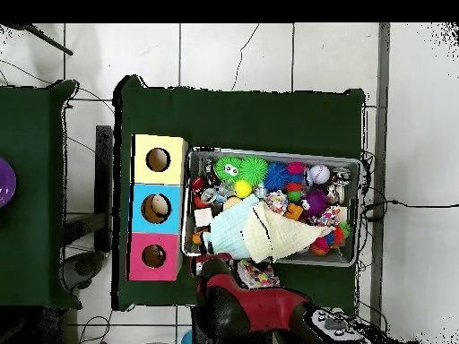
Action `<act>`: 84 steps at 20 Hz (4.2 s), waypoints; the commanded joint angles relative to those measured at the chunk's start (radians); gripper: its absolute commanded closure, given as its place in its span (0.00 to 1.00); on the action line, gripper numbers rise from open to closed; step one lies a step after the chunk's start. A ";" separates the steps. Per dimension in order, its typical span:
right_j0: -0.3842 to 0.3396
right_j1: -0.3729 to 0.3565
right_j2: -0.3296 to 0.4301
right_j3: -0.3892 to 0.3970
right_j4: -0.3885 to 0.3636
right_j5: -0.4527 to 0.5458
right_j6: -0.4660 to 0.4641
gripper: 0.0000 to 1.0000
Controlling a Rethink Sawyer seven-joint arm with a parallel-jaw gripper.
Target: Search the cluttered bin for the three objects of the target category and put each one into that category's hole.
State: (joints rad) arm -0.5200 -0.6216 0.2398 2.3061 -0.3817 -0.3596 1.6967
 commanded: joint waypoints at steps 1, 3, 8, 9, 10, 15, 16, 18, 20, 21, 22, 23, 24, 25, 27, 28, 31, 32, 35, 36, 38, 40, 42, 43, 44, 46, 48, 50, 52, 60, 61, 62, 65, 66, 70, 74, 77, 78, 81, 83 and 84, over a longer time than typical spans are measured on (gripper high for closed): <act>0.032 0.002 0.022 0.029 0.106 -0.080 0.303 1.00; 0.042 -0.016 0.038 0.047 0.125 -0.079 0.318 1.00; 0.061 -0.046 0.072 0.083 0.162 -0.085 0.351 1.00; 0.063 -0.052 0.079 0.089 0.167 -0.086 0.358 1.00; 0.069 -0.058 0.085 0.095 0.174 -0.087 0.366 1.00; 0.084 -0.077 0.114 0.115 0.196 -0.096 0.400 1.00; 0.085 -0.086 0.123 0.121 0.200 -0.093 0.407 1.00; 0.092 -0.110 0.139 0.138 0.214 -0.084 0.426 1.00; 0.098 -0.136 0.155 0.155 0.230 -0.070 0.444 1.00; 0.102 -0.150 0.164 0.164 0.239 -0.065 0.454 1.00; 0.104 -0.161 0.172 0.171 0.245 -0.060 0.463 1.00; 0.107 -0.173 0.181 0.177 0.253 -0.052 0.473 1.00; 0.110 -0.182 0.187 0.183 0.260 -0.049 0.481 1.00; 0.114 -0.193 0.195 0.188 0.267 -0.043 0.490 1.00; 0.120 -0.207 0.206 0.196 0.275 -0.042 0.504 1.00; 0.123 -0.215 0.211 0.201 0.280 -0.040 0.511 1.00; 0.127 -0.240 0.234 0.215 0.291 -0.034 0.533 1.00; 0.128 -0.248 0.241 0.219 0.294 -0.033 0.540 1.00; 0.130 -0.256 0.249 0.222 0.293 -0.032 0.548 1.00; 0.131 -0.258 0.243 0.220 0.288 -0.029 0.545 0.00; 0.135 -0.258 0.233 0.218 0.283 -0.032 0.536 0.00; 0.130 -0.254 0.228 0.217 0.269 -0.030 0.529 0.00; 0.126 -0.248 0.223 0.210 0.251 -0.026 0.515 0.00; 0.129 -0.240 0.213 0.207 0.245 -0.042 0.513 0.00; 0.129 -0.235 0.208 0.203 0.238 -0.045 0.504 0.00; 0.124 -0.230 0.201 0.198 0.226 -0.042 0.488 0.00; 0.116 -0.206 0.178 0.182 0.197 -0.051 0.455 0.00; 0.093 -0.172 0.146 0.158 0.146 -0.050 0.400 0.00; 0.055 -0.149 0.123 0.138 0.079 -0.042 0.344 0.00; -0.112 -0.202 0.093 0.047 -0.194 0.132 0.170 0.00; -0.120 -0.208 0.082 0.030 -0.223 0.145 0.157 0.00; -0.138 -0.214 0.089 0.018 -0.248 0.164 0.155 0.00; -0.198 -0.238 0.142 -0.004 -0.316 0.232 0.150 0.00; -0.214 -0.246 0.162 -0.007 -0.330 0.252 0.151 0.00; -0.259 -0.268 0.225 -0.016 -0.384 0.308 0.168 0.00; -0.276 -0.289 0.257 -0.024 -0.426 0.340 0.182 0.00; -0.288 -0.298 0.269 -0.040 -0.469 0.352 0.184 0.00; -0.294 -0.294 0.271 -0.050 -0.488 0.352 0.183 0.00; -0.305 -0.281 0.263 -0.085 -0.535 0.354 0.183 0.00; -0.312 -0.277 0.261 -0.103 -0.555 0.362 0.185 0.00; -0.312 -0.278 0.258 -0.109 -0.562 0.368 0.187 0.00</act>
State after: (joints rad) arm -0.8062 -0.9057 0.4222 2.4038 -0.8497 -0.0912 1.9681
